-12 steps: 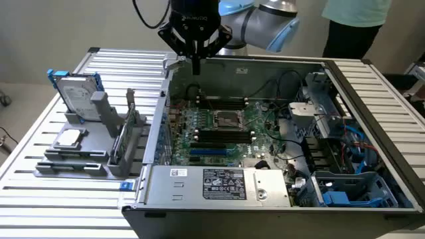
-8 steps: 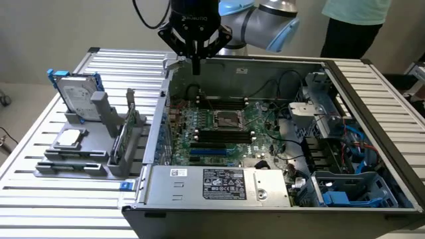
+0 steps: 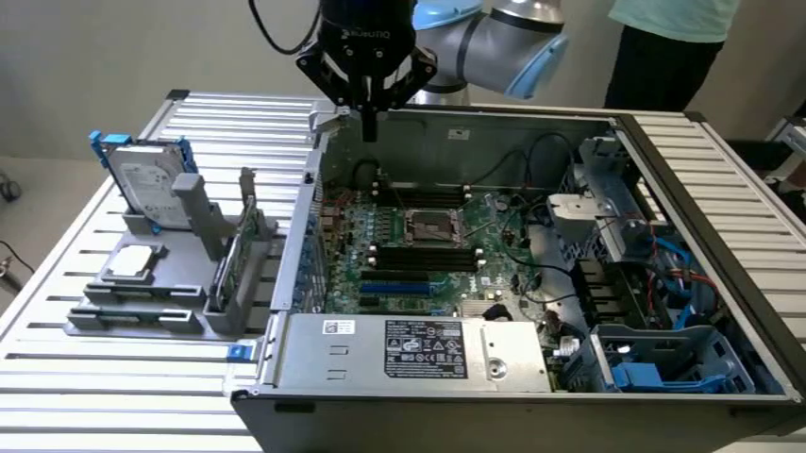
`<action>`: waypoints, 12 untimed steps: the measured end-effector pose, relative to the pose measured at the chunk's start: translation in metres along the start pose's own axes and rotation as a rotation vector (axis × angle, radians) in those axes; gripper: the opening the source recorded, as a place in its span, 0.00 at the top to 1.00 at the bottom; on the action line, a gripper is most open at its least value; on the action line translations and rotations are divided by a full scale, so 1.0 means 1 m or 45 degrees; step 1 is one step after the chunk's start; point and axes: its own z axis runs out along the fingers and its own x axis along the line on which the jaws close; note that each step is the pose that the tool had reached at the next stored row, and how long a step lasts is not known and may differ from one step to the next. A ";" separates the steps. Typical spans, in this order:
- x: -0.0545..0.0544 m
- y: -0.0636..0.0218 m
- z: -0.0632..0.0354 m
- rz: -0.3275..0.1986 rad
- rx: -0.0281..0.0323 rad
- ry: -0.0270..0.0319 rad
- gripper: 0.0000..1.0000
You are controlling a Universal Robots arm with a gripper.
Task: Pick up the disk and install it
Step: 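Reach for the disk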
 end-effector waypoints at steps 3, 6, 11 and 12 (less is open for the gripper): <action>0.013 -0.0007 -0.0003 0.000 0.0000 -0.0012 0.89; 0.028 0.0004 -0.0005 0.000 -0.0001 -0.0013 0.89; 0.050 0.0041 -0.0007 0.000 -0.0001 -0.0012 0.89; 0.055 0.0051 -0.0008 0.000 0.0001 -0.0011 0.89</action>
